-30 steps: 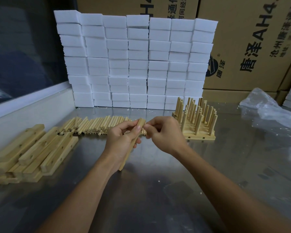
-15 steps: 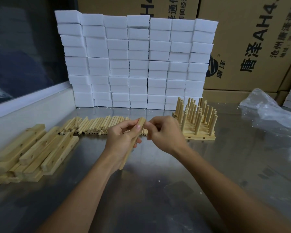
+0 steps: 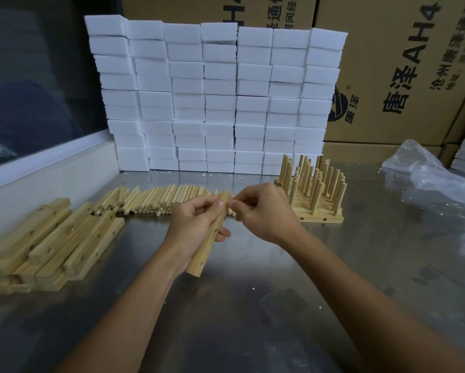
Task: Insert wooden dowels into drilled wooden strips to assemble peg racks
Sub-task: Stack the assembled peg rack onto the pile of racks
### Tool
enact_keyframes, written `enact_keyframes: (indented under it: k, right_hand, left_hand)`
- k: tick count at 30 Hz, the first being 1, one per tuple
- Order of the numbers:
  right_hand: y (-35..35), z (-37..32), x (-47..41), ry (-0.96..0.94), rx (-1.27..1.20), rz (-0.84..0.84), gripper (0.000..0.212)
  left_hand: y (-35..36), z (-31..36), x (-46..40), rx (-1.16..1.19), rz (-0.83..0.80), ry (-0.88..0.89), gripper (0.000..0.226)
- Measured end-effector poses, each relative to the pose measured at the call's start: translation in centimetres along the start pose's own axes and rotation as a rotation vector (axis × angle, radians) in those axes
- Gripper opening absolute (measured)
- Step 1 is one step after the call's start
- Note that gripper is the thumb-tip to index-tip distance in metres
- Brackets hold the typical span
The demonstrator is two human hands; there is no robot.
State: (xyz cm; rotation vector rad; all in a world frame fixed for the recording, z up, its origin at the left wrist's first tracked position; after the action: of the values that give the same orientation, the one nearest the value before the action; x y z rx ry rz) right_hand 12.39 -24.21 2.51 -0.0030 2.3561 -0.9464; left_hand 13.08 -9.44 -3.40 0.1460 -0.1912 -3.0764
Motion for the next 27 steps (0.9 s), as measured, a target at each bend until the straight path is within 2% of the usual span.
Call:
enact_keyframes:
  k: [4,9,14,16,19,23,27]
  right_hand:
    - [0.3,1.3,0.2,0.185,-0.199,-0.047,0.010]
    - [1.4,1.7,0.6,0.379,-0.675,-0.174,0.016]
    - [2.4,2.2,0.7,0.387,-0.765,-0.238,0.026]
    - [2.6,3.6,0.8,0.409,-0.653,-0.187,0.023]
    - [2.3,5.9,1.0,0.367,-0.162,-0.065,0.027]
    - [5.3,7.2,2.0,0.223,0.285,-0.291,0.058]
    - [6.8,8.4,2.0,0.212,0.420,-0.371,0.067]
  left_hand:
    - [0.1,-0.5,0.1,-0.053,0.015,-0.015,0.010]
    - [-0.2,-1.2,-0.1,0.048,0.057,-0.101,0.014]
    - [-1.5,-2.3,-0.3,0.183,0.151,-0.218,0.020]
    - [-2.3,-2.7,-0.2,0.265,0.223,-0.249,0.024]
    - [-3.2,-3.1,-0.4,0.355,0.283,-0.277,0.031]
    - [-3.5,-3.4,-0.6,0.377,0.291,-0.287,0.032]
    - [-3.4,-3.3,-0.5,0.362,0.298,-0.271,0.030]
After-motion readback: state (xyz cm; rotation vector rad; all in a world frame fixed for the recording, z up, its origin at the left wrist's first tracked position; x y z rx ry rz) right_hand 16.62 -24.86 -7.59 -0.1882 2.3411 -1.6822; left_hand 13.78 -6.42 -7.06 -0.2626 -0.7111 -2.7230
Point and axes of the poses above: each hand's wrist, its own x-axis away from the middle knuckle, its own y-axis out of the palm, z = x × y, the point moved 8 cm from there along -x, towards the middle knuckle, and after that the axes turned 5 degrees about -y, right-handed, at the moved point
